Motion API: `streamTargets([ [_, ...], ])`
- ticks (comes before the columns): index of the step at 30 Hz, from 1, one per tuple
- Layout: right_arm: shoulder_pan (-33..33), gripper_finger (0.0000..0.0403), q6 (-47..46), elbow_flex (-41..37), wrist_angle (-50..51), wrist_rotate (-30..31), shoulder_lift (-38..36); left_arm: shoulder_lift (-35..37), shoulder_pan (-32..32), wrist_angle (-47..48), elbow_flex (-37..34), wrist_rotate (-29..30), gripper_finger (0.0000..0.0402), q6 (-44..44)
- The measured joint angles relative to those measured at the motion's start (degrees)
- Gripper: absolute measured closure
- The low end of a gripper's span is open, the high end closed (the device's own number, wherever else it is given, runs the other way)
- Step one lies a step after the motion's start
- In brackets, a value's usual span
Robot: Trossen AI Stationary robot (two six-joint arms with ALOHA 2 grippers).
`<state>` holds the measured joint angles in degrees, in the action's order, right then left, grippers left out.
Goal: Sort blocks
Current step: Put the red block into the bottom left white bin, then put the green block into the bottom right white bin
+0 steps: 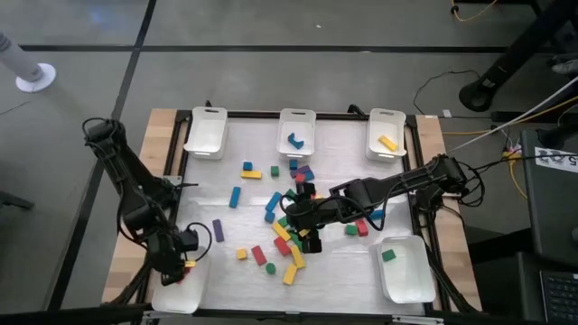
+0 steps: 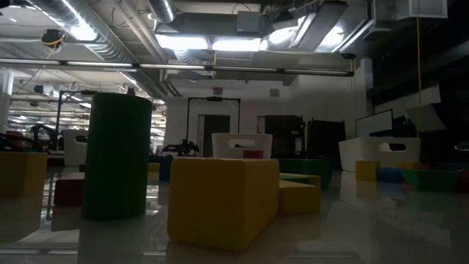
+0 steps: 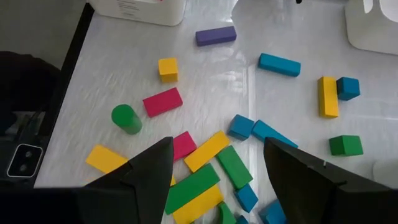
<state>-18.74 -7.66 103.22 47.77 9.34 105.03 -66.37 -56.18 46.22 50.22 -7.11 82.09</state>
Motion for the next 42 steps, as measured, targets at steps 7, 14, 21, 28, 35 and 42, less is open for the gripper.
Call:
streamTargets([
  [7,0.0,0.0153,0.0,0.0,-0.04,0.0,0.0,-1.01,0.0,-0.07,0.0,0.04,0.0274,0.29],
  [14,0.0,0.0153,-0.03,0.0,-0.04,0.0,0.0,-1.03,0.0,0.99,0.0,0.15,0.0274,1.54],
  [21,0.0,0.0153,-3.99,0.0,0.06,-0.07,0.0,-1.13,0.0,5.47,0.0,0.1,0.0274,4.21],
  [28,0.0,0.0153,-4.28,0.0,0.38,-4.18,0.0,-3.13,0.0,6.81,0.0,0.1,0.0274,3.0],
  [35,0.0,0.0153,-4.28,0.0,0.39,-5.55,0.0,-3.65,0.0,6.75,0.0,-0.19,0.027,2.71],
  [42,0.0,0.0153,-4.28,0.0,0.13,-5.55,0.0,-4.58,0.02,9.32,-0.01,-2.28,0.0208,4.52],
])
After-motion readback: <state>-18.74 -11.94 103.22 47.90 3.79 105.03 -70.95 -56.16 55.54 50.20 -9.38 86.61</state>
